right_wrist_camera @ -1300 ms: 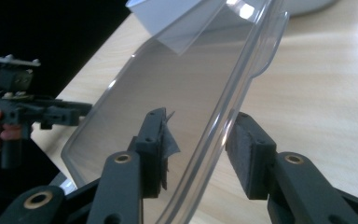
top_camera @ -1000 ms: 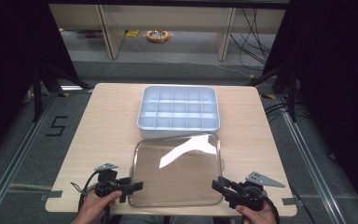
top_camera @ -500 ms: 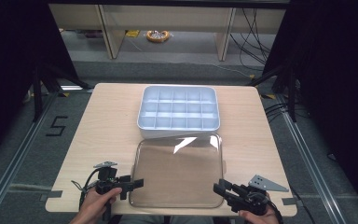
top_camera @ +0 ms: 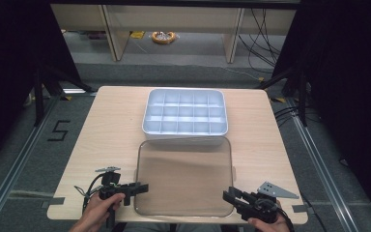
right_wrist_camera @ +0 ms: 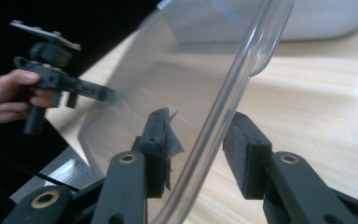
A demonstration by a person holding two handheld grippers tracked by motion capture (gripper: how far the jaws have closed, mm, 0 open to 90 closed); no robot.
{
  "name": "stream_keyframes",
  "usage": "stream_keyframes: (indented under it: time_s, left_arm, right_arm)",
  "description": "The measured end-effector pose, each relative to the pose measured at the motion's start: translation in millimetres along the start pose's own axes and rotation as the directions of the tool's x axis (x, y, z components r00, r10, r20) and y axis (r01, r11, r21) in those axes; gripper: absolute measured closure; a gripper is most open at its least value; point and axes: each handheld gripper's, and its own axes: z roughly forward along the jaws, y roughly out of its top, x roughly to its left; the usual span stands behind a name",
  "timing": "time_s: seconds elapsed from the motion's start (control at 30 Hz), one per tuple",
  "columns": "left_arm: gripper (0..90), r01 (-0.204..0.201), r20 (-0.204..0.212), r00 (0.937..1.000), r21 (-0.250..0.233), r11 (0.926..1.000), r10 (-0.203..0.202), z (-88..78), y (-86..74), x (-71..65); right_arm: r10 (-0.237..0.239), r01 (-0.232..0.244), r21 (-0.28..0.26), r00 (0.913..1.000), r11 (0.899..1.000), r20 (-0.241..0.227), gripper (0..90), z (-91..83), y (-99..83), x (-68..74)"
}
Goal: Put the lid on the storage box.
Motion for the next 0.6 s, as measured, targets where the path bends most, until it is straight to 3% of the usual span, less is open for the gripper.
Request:
stream_keyframes:
  time_s: [0.03,0.1,0.2,0.23,0.3,0.33,0.37,0.4,0.43,0.47,0.5,0.53,0.6]
  left_arm:
    - [50.9,-0.021,-0.009,0.9997,0.008,0.9998,0.021,-1.5,0.0,-2.2]
    - [52.3,-0.072,-0.026,0.9971,0.014,0.9973,0.072,-3.1,0.0,-6.6]
    - [53.2,-0.088,-0.040,0.9953,0.003,0.9961,0.088,-2.5,-0.5,-11.6]
    - [53.9,-0.102,-0.044,0.9938,0.003,0.9948,0.102,-3.6,-0.7,-13.6]
    - [54.9,-0.116,-0.052,0.9918,0.004,0.9932,0.116,-4.9,-0.6,-14.9]
    - [55.0,-0.116,-0.052,0.9918,0.004,0.9932,0.116,-4.9,-0.6,-14.9]
    - [55.0,-0.147,-0.065,0.9871,0.000,0.9892,0.146,-6.4,-0.4,-17.5]
    - [55.3,-0.155,-0.071,0.9855,-0.005,0.9879,0.154,-7.0,-0.2,-19.3]
    - [56.1,-0.170,-0.082,0.9823,-0.008,0.9854,0.169,-8.0,0.0,-21.1]
    - [56.4,-0.170,-0.082,0.9823,-0.008,0.9854,0.169,-8.0,0.0,-21.1]
    - [56.5,-0.203,-0.099,0.9747,-0.017,0.9790,0.201,-8.5,0.2,-25.1]
    - [56.6,-0.217,-0.106,0.9711,-0.017,0.9760,0.214,-9.1,0.1,-26.5]
    - [56.9,-0.224,-0.113,0.9689,-0.018,0.9745,0.220,-9.4,0.0,-28.3]
  right_arm:
    - [-0.033,0.033,-0.003,0.9994,0.999,0.010,62.7,1.4,0.2,-4.2]
    - [-0.014,0.014,0.008,0.9992,1.000,0.038,62.2,2.9,-0.7,-6.3]
    - [0.048,-0.051,0.045,0.9970,0.998,0.062,61.7,4.3,-2.3,-6.4]
    - [0.047,-0.051,0.052,0.9961,0.997,0.075,61.6,5.2,-2.6,-7.3]
    - [0.002,-0.005,0.045,0.9974,0.999,0.072,61.7,5.9,-3.5,-11.6]
    - [0.011,-0.015,0.053,0.9967,0.998,0.080,61.6,6.4,-3.6,-10.8]
    - [0.011,-0.016,0.059,0.9963,0.998,0.085,61.6,7.0,-3.8,-10.8]
    - [0.056,-0.062,0.069,0.9953,0.996,0.079,61.6,7.2,-4.2,-7.8]
    - [0.045,-0.052,0.074,0.9935,0.996,0.105,61.7,8.3,-4.6,-8.7]
    - [-0.010,-0.001,0.083,0.9913,0.997,0.131,61.7,8.2,-4.5,-12.5]
    - [0.009,-0.018,0.084,0.9943,0.996,0.106,61.8,9.4,-4.8,-12.2]
    - [0.055,-0.068,0.102,0.9900,0.992,0.130,61.7,9.5,-5.4,-8.5]
    - [0.015,-0.027,0.094,0.9914,0.995,0.130,61.5,12.1,-5.8,-12.2]
